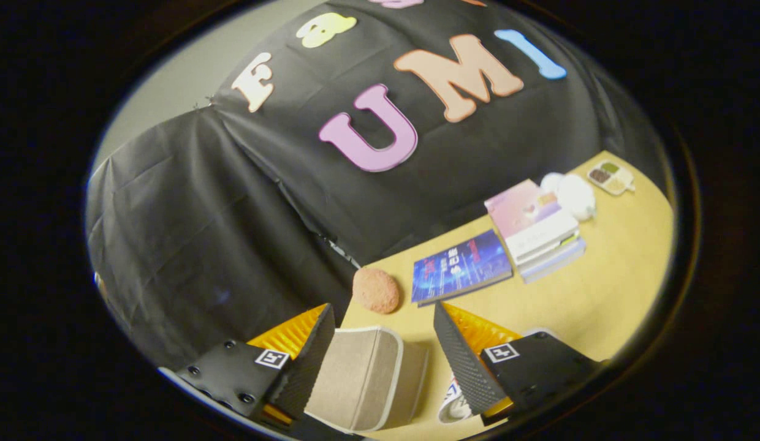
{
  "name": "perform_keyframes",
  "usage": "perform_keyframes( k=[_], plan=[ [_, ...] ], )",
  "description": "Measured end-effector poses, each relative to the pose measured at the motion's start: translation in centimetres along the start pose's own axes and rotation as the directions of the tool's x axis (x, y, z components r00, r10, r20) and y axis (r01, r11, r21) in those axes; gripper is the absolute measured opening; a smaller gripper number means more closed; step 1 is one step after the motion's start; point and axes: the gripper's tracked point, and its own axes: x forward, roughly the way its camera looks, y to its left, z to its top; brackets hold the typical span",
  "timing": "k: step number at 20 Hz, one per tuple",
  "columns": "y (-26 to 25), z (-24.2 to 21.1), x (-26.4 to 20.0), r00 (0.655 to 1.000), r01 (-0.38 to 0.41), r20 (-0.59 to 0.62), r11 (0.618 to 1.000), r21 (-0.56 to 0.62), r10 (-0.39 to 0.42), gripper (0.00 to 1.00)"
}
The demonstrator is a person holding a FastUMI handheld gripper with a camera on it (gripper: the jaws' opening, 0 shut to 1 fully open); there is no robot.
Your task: Open the storage box then place both shoes into the box .Put the left shoe in first, then the right shoe, with the right side of both shoes facing outward in a uniform manner.
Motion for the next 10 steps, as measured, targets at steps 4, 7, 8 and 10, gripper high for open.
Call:
perform_keyframes(
  k=[4, 7, 8, 10],
  plan=[
    [-1.2, -4.7, 1.2, 0.994, -0.012, -0.104, 0.998, 0.067, 0.019, 0.99],
    [-1.2, -7.9, 1.8, 0.982, -0.029, -0.183, 0.992, 0.121, 0.051, 0.99],
    [-1.3, -8.9, 2.1, 0.976, -0.033, -0.207, 0.989, 0.147, 0.063, 0.99],
    [-1.6, -10.9, 2.7, 0.965, -0.033, -0.25, 0.981, 0.192, 0.081, 0.99]
  ],
)
